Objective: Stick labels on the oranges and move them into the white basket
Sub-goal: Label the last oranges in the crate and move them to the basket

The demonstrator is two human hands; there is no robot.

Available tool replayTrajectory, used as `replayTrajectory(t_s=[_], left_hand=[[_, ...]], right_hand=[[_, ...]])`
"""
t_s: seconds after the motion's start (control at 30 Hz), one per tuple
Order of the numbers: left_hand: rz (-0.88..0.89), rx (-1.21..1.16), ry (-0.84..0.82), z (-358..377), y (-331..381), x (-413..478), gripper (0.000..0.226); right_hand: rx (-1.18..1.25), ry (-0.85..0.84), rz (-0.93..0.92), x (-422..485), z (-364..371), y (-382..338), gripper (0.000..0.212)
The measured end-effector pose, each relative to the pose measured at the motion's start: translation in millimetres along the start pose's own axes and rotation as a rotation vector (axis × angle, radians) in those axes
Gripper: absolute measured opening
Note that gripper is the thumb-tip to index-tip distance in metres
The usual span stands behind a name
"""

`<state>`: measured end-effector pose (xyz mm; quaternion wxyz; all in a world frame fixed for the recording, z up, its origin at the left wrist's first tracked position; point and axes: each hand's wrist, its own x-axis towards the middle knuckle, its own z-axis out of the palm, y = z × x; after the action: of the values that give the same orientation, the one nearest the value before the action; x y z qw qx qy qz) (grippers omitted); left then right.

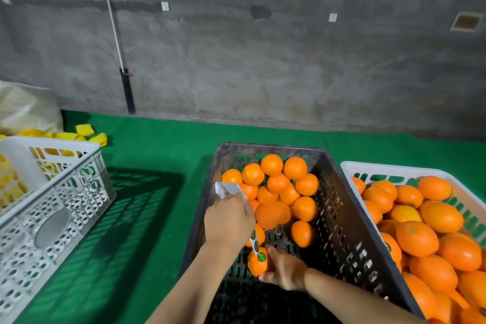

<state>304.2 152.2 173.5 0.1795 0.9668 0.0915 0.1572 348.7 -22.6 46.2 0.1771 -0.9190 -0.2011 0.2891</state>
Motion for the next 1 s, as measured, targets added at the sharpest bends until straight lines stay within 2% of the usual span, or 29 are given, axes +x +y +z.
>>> replayTrajectory(t_s=[0.13,0.27,0.37,0.47,0.53,0.6,0.67,0.73,0.8,1.0], left_hand=[[-0.016,0.021,0.007,0.4,0.6,-0.4,0.035],[-0.027,-0.027,0.063,-3.5,-1.7,0.3,0.031],[-0.025,-0.097,0.086,-5.3,1.5,0.0,0.028],[0.001,-0.119,0.064,-4.4,6.1,-3.5,0.030],[0.032,-0.114,0.059,-3.0,6.7,-5.8,0.033],[0.065,-0.091,0.055,-0.6,8.1,-8.9,0.032],[0.088,-0.097,0.047,1.6,8.6,-10.4,0.031],[0.113,-0.111,0.050,2.6,8.7,-12.0,0.031],[0.143,-0.110,0.062,2.7,8.8,-13.9,0.032],[0.154,-0.088,0.045,0.1,9.1,-14.9,0.031]], right_hand=[[0.033,0.037,0.022,-1.8,-1.3,-6.6,0.058],[0.140,0.196,0.163,-2.2,-21.2,-27.4,0.028],[0.656,0.334,0.288,-14.2,-51.0,-35.4,0.044],[1.141,0.463,0.336,-33.6,-84.4,-34.6,0.060],[1.432,0.534,0.311,-49.0,-102.1,-33.0,0.061],[1.669,0.599,0.197,-65.2,-115.3,-29.6,0.055],[1.839,0.653,0.027,-78.8,-125.3,-24.6,0.052],[1.979,0.732,-0.155,-90.0,-133.5,-18.9,0.060],[2.080,0.867,-0.254,-100.0,-140.3,-12.8,0.070],[2.420,1.349,-0.127,-115.1,-147.8,-4.8,0.079]])
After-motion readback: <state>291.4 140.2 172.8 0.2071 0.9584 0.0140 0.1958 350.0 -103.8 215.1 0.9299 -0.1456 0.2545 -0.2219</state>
